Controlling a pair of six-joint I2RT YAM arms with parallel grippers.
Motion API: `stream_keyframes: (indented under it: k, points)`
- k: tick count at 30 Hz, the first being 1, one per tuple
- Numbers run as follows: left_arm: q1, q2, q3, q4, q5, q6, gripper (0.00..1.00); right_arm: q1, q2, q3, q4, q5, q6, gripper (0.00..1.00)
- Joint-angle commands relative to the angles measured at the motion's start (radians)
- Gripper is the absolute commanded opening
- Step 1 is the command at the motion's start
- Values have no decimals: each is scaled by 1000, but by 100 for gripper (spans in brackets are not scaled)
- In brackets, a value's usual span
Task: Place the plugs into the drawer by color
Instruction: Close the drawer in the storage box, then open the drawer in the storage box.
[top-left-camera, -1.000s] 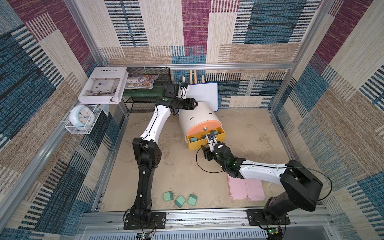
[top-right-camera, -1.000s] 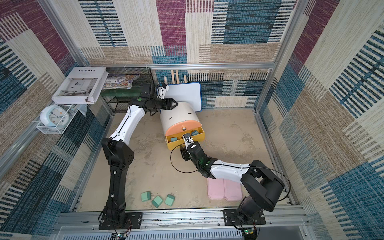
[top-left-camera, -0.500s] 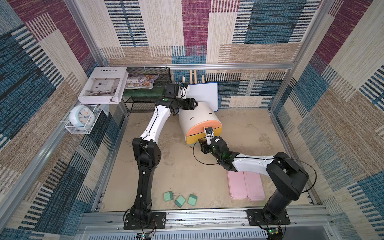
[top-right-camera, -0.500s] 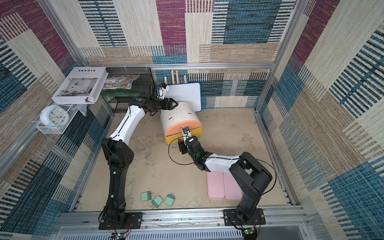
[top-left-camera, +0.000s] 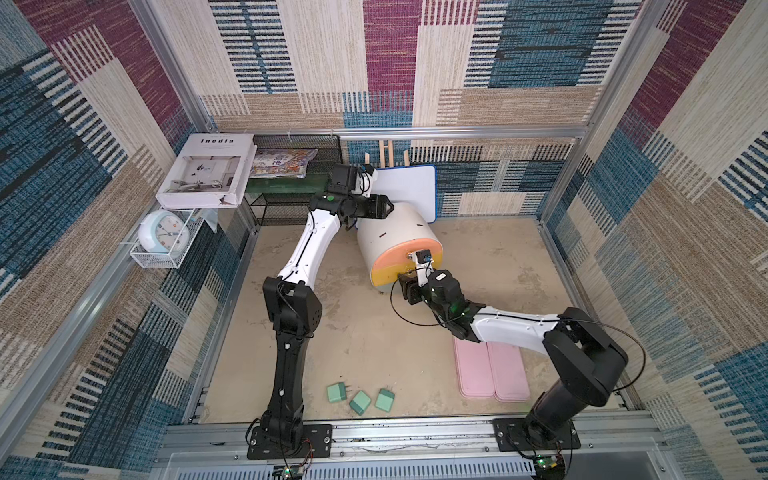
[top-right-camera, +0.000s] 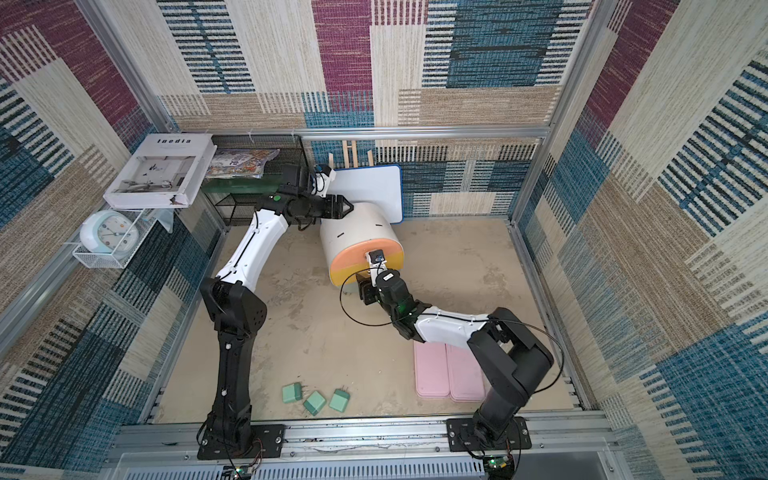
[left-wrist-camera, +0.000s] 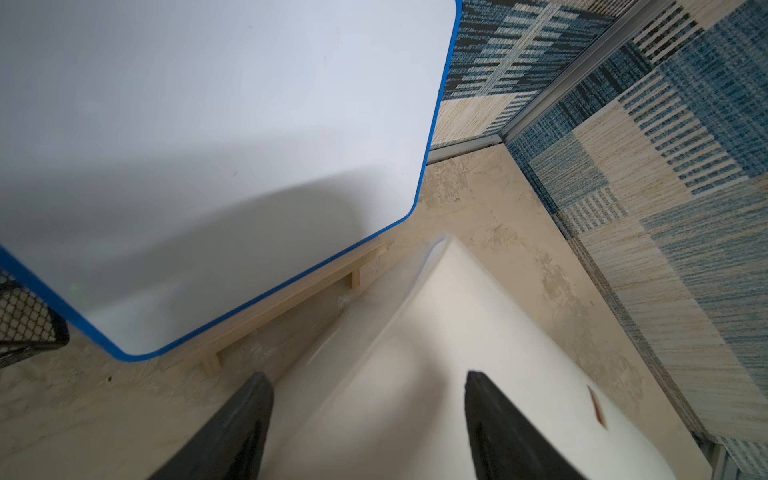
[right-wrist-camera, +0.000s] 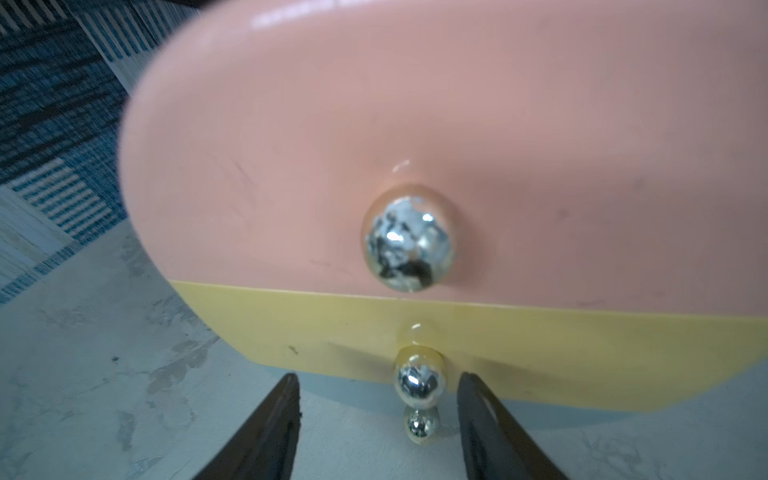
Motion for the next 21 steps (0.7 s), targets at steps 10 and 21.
stream_keyframes:
  k: [10,21]
  points:
    - [-31,-282,-313,-108,-115,-148,74,-51,-70,-197,150,-328,609,58]
    - [-79,-348,-452,-106,-109,-129,72,-142,136,-184,356,-406,704,51]
